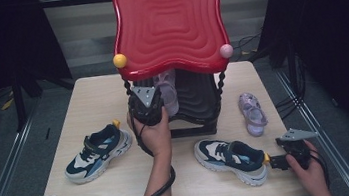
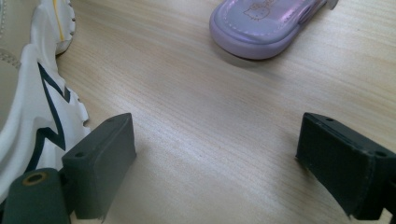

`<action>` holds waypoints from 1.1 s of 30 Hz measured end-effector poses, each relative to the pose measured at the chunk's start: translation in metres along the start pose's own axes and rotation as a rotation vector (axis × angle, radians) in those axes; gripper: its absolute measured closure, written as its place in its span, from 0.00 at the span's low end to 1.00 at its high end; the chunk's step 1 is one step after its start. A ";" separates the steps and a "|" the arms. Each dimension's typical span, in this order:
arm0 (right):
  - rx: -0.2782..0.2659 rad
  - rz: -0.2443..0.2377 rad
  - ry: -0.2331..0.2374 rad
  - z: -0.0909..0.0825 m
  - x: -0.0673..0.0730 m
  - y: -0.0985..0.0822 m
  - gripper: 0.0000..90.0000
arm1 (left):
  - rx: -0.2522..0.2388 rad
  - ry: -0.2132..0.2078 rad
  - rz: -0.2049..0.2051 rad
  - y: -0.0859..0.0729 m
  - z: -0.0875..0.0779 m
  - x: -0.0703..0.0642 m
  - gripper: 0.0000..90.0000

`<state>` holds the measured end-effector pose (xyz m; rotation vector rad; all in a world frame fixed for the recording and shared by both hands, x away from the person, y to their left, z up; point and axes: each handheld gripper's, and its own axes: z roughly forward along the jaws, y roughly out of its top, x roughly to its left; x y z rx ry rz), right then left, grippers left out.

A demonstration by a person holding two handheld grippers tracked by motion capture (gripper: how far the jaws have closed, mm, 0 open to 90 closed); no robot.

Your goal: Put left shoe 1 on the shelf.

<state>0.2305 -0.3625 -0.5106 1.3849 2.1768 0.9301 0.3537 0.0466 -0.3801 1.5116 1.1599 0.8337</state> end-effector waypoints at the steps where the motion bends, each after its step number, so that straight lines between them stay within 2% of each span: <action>1: -0.001 0.000 0.000 0.000 0.000 0.000 0.12 | -0.004 0.005 -0.004 0.001 0.001 0.001 0.92; 3: 0.000 0.000 0.000 0.000 0.000 0.000 0.12 | -0.009 0.009 -0.007 0.001 0.003 0.001 0.92; 7: 0.000 0.000 0.000 0.000 0.000 0.000 0.12 | -0.025 0.043 -0.003 0.004 0.011 -0.001 0.92; 11: 0.000 -0.001 0.001 0.000 0.000 0.000 0.12 | -0.015 0.061 0.004 0.000 0.018 -0.003 0.92; 14: 0.000 -0.004 0.001 0.000 0.000 0.000 0.12 | 0.012 0.056 0.025 -0.006 0.021 -0.004 0.91; 18: 0.000 -0.003 0.001 0.000 0.000 0.000 0.12 | 0.027 0.035 0.021 -0.012 0.022 -0.005 0.90; 20: 0.000 -0.003 0.001 0.000 0.000 0.000 0.12 | 0.031 0.031 0.021 -0.012 0.022 -0.005 0.89; 22: 0.000 -0.004 0.001 0.000 0.000 0.000 0.12 | 0.040 0.031 0.042 -0.011 0.021 -0.005 0.89; 25: 0.000 -0.002 0.002 0.000 0.000 0.000 0.12 | 0.046 0.031 0.050 -0.010 0.021 -0.007 0.88; 29: -0.001 -0.004 0.003 0.000 0.000 0.000 0.12 | 0.056 0.024 0.057 -0.009 0.020 -0.006 0.85; 30: 0.000 -0.003 0.001 0.000 0.000 0.000 0.12 | 0.053 0.022 0.066 -0.009 0.018 -0.005 0.80; 33: 0.000 -0.003 0.003 0.000 0.000 0.000 0.12 | 0.060 0.010 0.072 -0.007 0.015 -0.003 0.76</action>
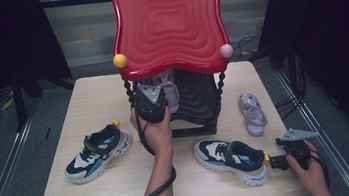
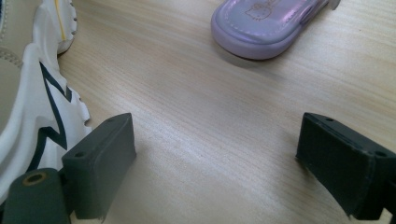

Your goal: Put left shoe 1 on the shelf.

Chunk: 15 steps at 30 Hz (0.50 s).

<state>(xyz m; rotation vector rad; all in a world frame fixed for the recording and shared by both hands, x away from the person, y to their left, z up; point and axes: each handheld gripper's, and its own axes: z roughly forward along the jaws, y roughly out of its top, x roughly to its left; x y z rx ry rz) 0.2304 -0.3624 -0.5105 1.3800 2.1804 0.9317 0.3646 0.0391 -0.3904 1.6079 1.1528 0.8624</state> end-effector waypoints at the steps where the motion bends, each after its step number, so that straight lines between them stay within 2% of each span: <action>1: 0.000 0.001 0.000 0.000 0.000 0.000 0.12 | 0.000 -0.003 0.013 0.001 -0.004 0.001 0.75; 6: 0.000 0.000 0.000 0.000 0.000 0.000 0.12 | 0.014 -0.035 0.028 0.003 -0.016 0.004 0.69; 8: 0.000 -0.001 -0.001 0.000 0.000 0.000 0.12 | 0.034 -0.074 0.040 0.004 -0.023 0.007 0.69; 10: 0.000 0.000 0.000 0.000 0.000 0.000 0.12 | 0.042 -0.085 0.041 0.005 -0.026 0.007 0.69; 11: 0.000 -0.001 0.000 0.000 0.000 0.000 0.12 | 0.054 -0.104 0.046 0.005 -0.029 0.009 0.69; 12: 0.000 0.000 0.000 0.000 0.000 0.000 0.12 | 0.064 -0.117 0.065 0.007 -0.033 0.011 0.68; 15: 0.000 0.000 0.000 0.000 0.000 0.000 0.12 | 0.079 -0.150 0.061 0.008 -0.038 0.013 0.63</action>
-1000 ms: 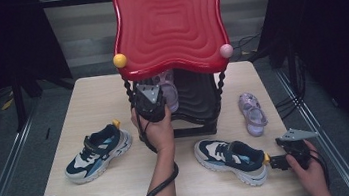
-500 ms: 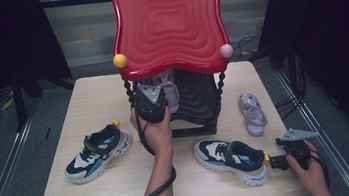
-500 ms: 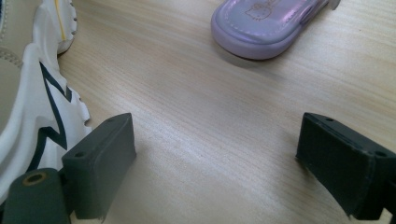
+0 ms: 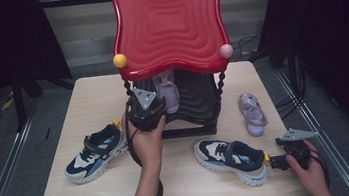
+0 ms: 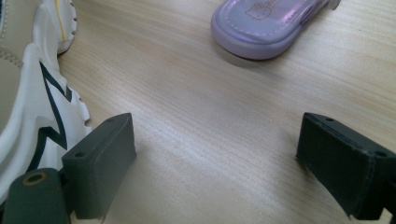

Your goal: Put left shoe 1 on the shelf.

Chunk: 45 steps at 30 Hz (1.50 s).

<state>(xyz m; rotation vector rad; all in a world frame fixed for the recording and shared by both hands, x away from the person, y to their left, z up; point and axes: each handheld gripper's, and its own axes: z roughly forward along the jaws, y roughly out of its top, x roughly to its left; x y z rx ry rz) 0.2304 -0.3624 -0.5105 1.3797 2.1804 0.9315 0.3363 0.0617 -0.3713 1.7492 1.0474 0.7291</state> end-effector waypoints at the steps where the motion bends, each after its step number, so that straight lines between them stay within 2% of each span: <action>1: 0.000 0.001 0.000 0.000 0.000 0.000 0.12 | 0.003 -0.006 0.004 0.000 -0.002 0.000 0.62; 2: 0.000 0.000 0.000 0.000 0.000 0.000 0.12 | 0.003 -0.006 0.004 0.000 -0.002 0.000 0.62; 3: 0.000 0.000 0.000 0.000 0.000 0.000 0.12 | 0.011 -0.030 0.018 -0.001 -0.004 0.001 0.62; 5: 0.000 0.000 0.000 0.000 0.000 0.000 0.12 | 0.022 -0.046 0.026 -0.002 -0.007 0.002 0.59; 6: 0.000 -0.001 -0.001 0.000 0.000 0.000 0.12 | 0.028 -0.053 0.012 -0.003 -0.008 0.002 0.58; 8: 0.000 0.000 0.000 0.000 0.000 0.000 0.12 | 0.037 -0.070 0.013 -0.004 -0.008 0.003 0.56; 9: 0.000 0.000 0.000 0.000 0.000 0.000 0.12 | 0.044 -0.073 0.019 -0.005 -0.009 0.003 0.56; 10: 0.000 0.000 0.000 0.000 0.000 0.000 0.12 | 0.057 -0.086 0.042 -0.006 -0.010 0.003 0.55; 11: 0.000 0.000 0.000 0.000 0.000 0.000 0.12 | 0.060 -0.091 0.038 -0.008 -0.011 0.003 0.54; 12: 0.000 0.000 0.000 0.000 0.000 0.000 0.12 | 0.069 -0.114 0.040 -0.011 -0.012 0.003 0.53; 13: 0.000 0.000 0.000 0.000 0.000 0.000 0.12 | 0.069 -0.114 0.040 -0.011 -0.012 0.003 0.52; 14: 0.000 0.000 0.000 0.000 0.000 0.000 0.12 | 0.084 -0.121 0.055 -0.016 -0.012 0.004 0.52; 15: 0.000 0.000 0.000 0.000 0.000 0.000 0.12 | 0.084 -0.121 0.055 -0.016 -0.012 0.004 0.50; 17: 0.000 0.000 0.000 0.000 0.000 0.000 0.12 | 0.101 -0.148 0.051 -0.022 -0.013 0.005 0.47; 24: 0.000 0.000 0.000 0.000 0.000 0.000 0.12 | 0.137 -0.174 0.061 -0.035 -0.016 0.008 0.41; 29: 0.000 0.001 0.000 0.000 0.000 0.000 0.12 | 0.168 -0.218 0.041 -0.049 -0.016 0.011 0.39; 30: 0.000 0.000 0.000 0.000 0.000 0.000 0.12 | 0.181 -0.234 0.039 -0.056 -0.016 0.011 0.38; 34: 0.000 0.000 0.000 0.000 0.000 0.000 0.12 | 0.195 -0.254 0.025 -0.066 -0.017 0.012 0.36; 39: 0.000 0.000 0.000 0.000 0.000 0.000 0.12 | 0.221 -0.283 0.036 -0.078 -0.018 0.013 0.35; 41: 0.000 0.001 0.000 0.000 0.000 0.000 0.12 | 0.236 -0.296 0.056 -0.083 -0.019 0.013 0.35; 45: 0.000 0.000 0.000 0.000 0.000 0.000 0.12 | 0.254 -0.307 0.060 -0.089 -0.020 0.014 0.35</action>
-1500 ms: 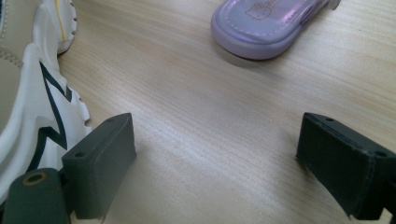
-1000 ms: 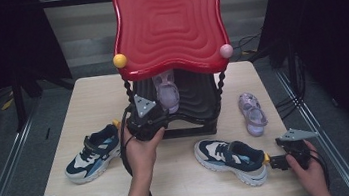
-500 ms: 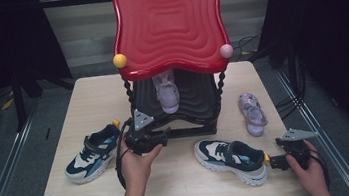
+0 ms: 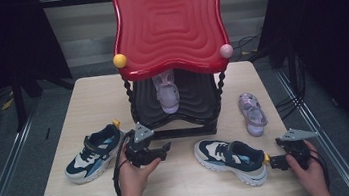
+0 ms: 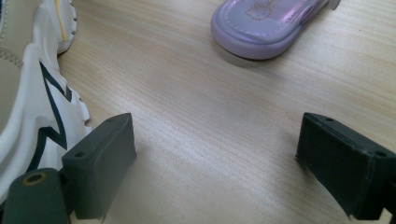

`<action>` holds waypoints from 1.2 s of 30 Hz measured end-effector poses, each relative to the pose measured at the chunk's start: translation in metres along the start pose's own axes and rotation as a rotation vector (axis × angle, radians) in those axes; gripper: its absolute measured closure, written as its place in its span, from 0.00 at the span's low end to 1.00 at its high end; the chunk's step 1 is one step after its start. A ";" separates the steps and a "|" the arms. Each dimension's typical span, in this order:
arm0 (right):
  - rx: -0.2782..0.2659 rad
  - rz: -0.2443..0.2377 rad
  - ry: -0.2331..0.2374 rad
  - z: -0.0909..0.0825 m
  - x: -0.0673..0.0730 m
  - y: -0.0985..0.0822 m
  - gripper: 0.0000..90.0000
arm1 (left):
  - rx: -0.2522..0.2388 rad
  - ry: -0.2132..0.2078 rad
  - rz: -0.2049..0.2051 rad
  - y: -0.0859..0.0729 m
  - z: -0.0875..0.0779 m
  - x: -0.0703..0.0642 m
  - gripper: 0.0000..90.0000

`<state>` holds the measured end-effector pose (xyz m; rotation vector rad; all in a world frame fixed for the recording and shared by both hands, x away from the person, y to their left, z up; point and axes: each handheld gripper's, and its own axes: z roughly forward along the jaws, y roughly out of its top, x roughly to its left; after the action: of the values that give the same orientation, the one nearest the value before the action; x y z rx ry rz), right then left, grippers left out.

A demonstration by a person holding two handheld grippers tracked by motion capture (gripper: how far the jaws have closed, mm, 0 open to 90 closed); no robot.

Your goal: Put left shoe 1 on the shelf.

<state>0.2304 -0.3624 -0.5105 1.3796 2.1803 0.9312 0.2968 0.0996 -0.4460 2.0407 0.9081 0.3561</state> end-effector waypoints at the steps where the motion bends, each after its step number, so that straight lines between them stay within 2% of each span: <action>1: 0.000 0.000 0.000 0.000 0.000 0.000 0.12 | 0.006 -0.009 -0.009 -0.004 0.001 0.000 0.35; 7: 0.000 0.000 0.000 0.000 0.000 0.000 0.12 | 0.049 -0.025 0.026 -0.020 0.003 -0.001 0.34; 12: 0.000 0.001 0.000 0.000 0.000 0.000 0.12 | 0.086 -0.039 0.034 -0.033 0.006 -0.001 0.34; 16: 0.000 0.000 0.000 0.000 0.000 0.000 0.12 | 0.124 -0.049 0.070 -0.041 0.010 -0.002 0.34; 19: 0.001 0.001 -0.001 0.000 0.000 0.000 0.12 | 0.147 -0.058 0.082 -0.046 0.010 -0.003 0.34; 23: 0.000 0.001 0.000 0.000 0.000 0.000 0.12 | 0.163 -0.060 0.081 -0.053 0.010 -0.001 0.34; 24: 0.000 0.000 0.000 0.000 0.000 0.000 0.12 | 0.163 -0.062 0.067 -0.055 0.009 -0.001 0.34; 25: 0.000 0.000 0.000 0.000 0.000 0.000 0.12 | 0.181 -0.078 0.089 -0.057 0.010 -0.001 0.34; 26: 0.000 0.000 0.000 0.000 0.000 0.000 0.12 | 0.187 -0.071 0.102 -0.059 0.010 -0.001 0.34; 27: 0.000 0.000 0.000 0.000 0.000 0.000 0.12 | 0.187 -0.071 0.102 -0.059 0.010 -0.001 0.34; 29: 0.000 0.000 0.000 0.000 0.000 0.000 0.12 | 0.193 -0.071 0.133 -0.060 0.008 -0.001 0.34; 31: 0.000 0.000 0.000 0.000 0.000 0.000 0.12 | 0.195 -0.077 0.138 -0.061 0.007 0.000 0.33; 33: 0.000 0.001 0.000 0.000 0.000 0.000 0.12 | 0.176 -0.090 0.146 -0.064 0.006 0.001 0.28; 34: 0.000 0.000 0.000 0.000 0.000 0.000 0.12 | 0.148 -0.100 0.159 -0.068 0.005 0.003 0.28; 36: 0.001 0.002 0.000 0.000 0.000 0.000 0.12 | 0.137 -0.107 0.157 -0.070 0.005 0.003 0.27</action>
<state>0.2304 -0.3623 -0.5104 1.3822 2.1805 0.9311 0.2689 0.1246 -0.5050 2.2417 0.7265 0.2718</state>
